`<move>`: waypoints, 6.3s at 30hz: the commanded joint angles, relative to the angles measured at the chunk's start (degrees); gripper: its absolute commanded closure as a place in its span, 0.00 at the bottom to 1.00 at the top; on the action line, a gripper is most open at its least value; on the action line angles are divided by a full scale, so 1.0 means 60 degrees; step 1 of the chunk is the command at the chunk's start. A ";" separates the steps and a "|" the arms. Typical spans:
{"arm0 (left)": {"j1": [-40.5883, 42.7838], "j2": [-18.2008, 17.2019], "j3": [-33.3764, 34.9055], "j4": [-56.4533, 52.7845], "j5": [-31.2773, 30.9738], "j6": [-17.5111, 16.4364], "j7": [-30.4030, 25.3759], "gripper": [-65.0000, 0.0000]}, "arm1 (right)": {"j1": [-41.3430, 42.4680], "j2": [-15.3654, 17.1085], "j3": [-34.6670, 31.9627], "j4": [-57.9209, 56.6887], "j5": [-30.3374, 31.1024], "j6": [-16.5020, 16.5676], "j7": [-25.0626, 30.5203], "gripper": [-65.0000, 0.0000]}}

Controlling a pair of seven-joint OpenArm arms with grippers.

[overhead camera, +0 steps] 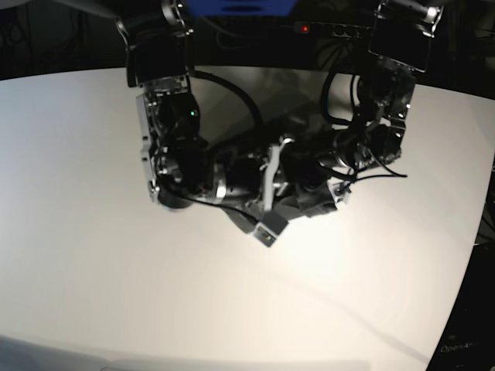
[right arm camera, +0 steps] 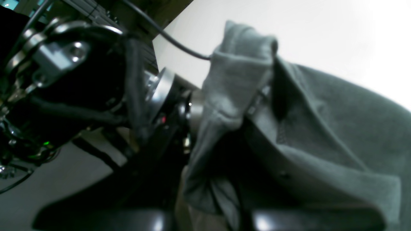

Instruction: Fold the T-shirt properly

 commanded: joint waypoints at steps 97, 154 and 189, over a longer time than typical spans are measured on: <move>0.0733 -0.1047 -0.4049 0.3902 -0.4734 0.0175 0.1863 0.97 | 0.0977 0.2562 -0.1417 -0.1894 0.0212 0.0064 0.1354 1.00; -0.0908 0.0022 0.2413 -0.1402 0.0233 -0.0909 -0.3046 0.97 | 0.2237 0.4394 -0.1534 -0.0590 0.0226 0.0064 0.0460 1.00; -0.1670 0.0037 0.3292 -0.2281 0.1625 -0.0909 -0.3119 0.97 | 0.0787 0.4819 -0.1534 -0.2949 -0.3759 0.0064 0.3669 1.00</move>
